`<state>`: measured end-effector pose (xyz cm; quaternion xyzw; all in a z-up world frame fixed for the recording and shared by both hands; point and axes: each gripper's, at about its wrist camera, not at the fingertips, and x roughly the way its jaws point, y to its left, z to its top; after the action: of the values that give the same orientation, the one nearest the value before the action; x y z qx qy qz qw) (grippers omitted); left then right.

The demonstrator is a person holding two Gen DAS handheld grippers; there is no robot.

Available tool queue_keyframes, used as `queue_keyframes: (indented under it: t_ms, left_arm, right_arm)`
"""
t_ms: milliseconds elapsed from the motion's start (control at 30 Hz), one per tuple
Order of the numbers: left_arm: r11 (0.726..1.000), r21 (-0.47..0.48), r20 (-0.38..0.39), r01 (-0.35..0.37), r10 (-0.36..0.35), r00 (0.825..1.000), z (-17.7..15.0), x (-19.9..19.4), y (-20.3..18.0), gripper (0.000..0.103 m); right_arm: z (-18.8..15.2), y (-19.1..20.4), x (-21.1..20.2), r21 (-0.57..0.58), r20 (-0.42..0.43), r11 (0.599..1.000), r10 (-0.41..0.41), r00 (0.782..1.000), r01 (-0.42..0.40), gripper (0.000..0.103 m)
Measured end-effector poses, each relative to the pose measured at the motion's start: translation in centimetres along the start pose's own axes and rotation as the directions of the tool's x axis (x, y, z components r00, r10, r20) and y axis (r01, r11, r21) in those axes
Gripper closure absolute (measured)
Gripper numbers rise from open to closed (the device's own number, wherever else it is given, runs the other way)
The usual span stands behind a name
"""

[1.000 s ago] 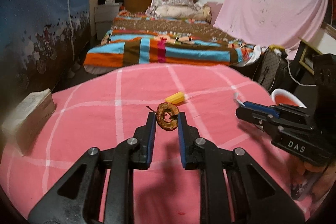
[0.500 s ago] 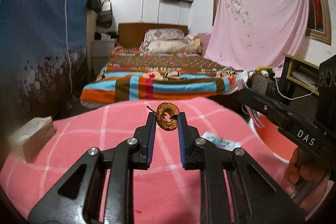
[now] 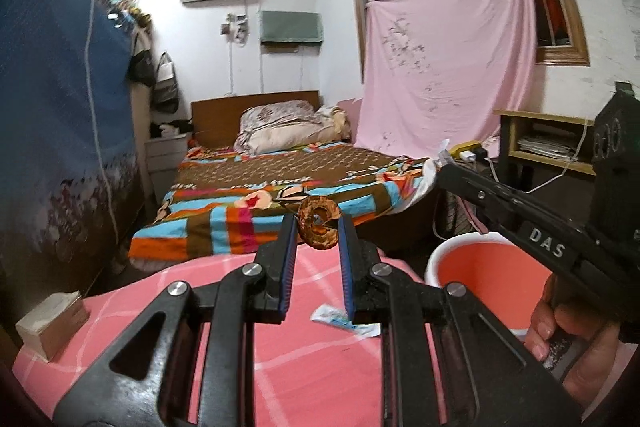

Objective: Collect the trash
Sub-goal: 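Carry the toothpaste tube and brown ring over the orange bucket, then open both tools to drop the items into the bucket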

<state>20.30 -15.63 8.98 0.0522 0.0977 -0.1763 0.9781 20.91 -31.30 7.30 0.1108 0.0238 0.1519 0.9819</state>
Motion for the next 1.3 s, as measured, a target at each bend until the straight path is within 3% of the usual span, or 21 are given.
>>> queue_keyframes:
  t_ms: [333,567,867,1300]
  left_arm:
    - [0.993,0.045,0.007,0.108,-0.108,0.994,0.7,1.1,-4.8,0.099]
    - [0.983,0.051,-0.012,0.179,-0.178,0.984,0.7,2.3,-7.7,0.099]
    - [0.958,0.005,-0.088,0.287,-0.286,0.954,0.1,5.2,-10.9,0.099]
    - [0.932,-0.117,-0.212,0.344,-0.362,0.908,-0.3,9.0,-12.5,0.099]
  right_arm:
    - [1.0,-4.2,-2.5,0.041,0.036,0.989,-0.146,0.989,0.145,0.089]
    - [1.2,-7.1,-4.3,0.069,0.024,0.966,-0.252,0.967,0.25,0.089]
    - [0.8,-9.4,-5.2,0.08,-0.04,0.932,-0.352,0.935,0.354,0.089]
    - [0.0,-12.0,-5.6,0.156,-0.148,0.885,-0.417,0.897,0.438,0.088]
